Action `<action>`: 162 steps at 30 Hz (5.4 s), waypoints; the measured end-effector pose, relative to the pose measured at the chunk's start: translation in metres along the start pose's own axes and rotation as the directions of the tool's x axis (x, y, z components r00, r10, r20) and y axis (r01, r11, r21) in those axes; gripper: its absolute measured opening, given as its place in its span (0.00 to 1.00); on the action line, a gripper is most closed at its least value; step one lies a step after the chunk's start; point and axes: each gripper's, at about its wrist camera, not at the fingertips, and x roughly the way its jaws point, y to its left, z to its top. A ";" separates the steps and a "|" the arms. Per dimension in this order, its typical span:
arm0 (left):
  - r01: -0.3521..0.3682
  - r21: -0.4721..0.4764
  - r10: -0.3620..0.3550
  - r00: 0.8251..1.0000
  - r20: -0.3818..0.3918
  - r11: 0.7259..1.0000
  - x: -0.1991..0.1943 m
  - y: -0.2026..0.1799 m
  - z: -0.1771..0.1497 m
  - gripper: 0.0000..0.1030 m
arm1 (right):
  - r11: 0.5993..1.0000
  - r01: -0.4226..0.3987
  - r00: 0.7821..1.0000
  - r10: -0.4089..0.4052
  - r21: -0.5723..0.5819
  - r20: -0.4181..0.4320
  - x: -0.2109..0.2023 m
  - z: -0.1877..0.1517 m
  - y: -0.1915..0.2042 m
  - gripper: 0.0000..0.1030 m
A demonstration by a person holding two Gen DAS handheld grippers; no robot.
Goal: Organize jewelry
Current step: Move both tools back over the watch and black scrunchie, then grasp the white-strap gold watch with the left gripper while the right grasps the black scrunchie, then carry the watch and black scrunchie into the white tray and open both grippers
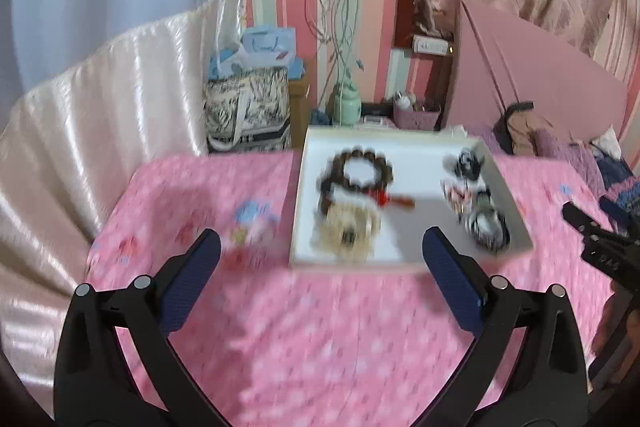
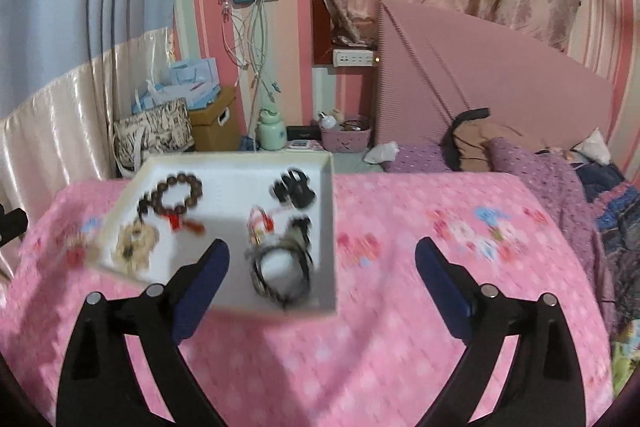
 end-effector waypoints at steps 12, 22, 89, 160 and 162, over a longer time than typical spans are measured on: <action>-0.047 0.020 0.046 0.996 0.082 0.999 -0.071 -0.001 -0.104 0.97 | 0.999 0.031 0.999 -0.031 -0.008 -0.032 -0.086 -0.085 -0.018 0.98; 0.020 0.002 -0.020 0.999 -0.026 1.000 -0.067 -0.003 -0.178 0.97 | 1.000 0.029 0.996 -0.030 -0.011 -0.086 -0.097 -0.162 -0.020 0.98; 0.128 -0.028 -0.131 0.972 -0.194 0.991 -0.025 -0.007 -0.210 0.09 | 0.988 -0.048 0.984 0.071 0.146 -0.163 -0.065 -0.200 -0.045 0.09; 0.202 0.022 -0.196 0.968 -0.159 0.979 0.149 -0.044 0.011 0.01 | 0.955 -0.253 0.956 0.271 0.153 -0.112 0.119 0.018 0.044 0.09; 0.195 0.024 -0.188 0.966 -0.176 0.981 0.159 -0.043 0.008 0.01 | 0.957 -0.252 0.952 0.272 0.144 -0.138 0.129 0.013 0.048 0.09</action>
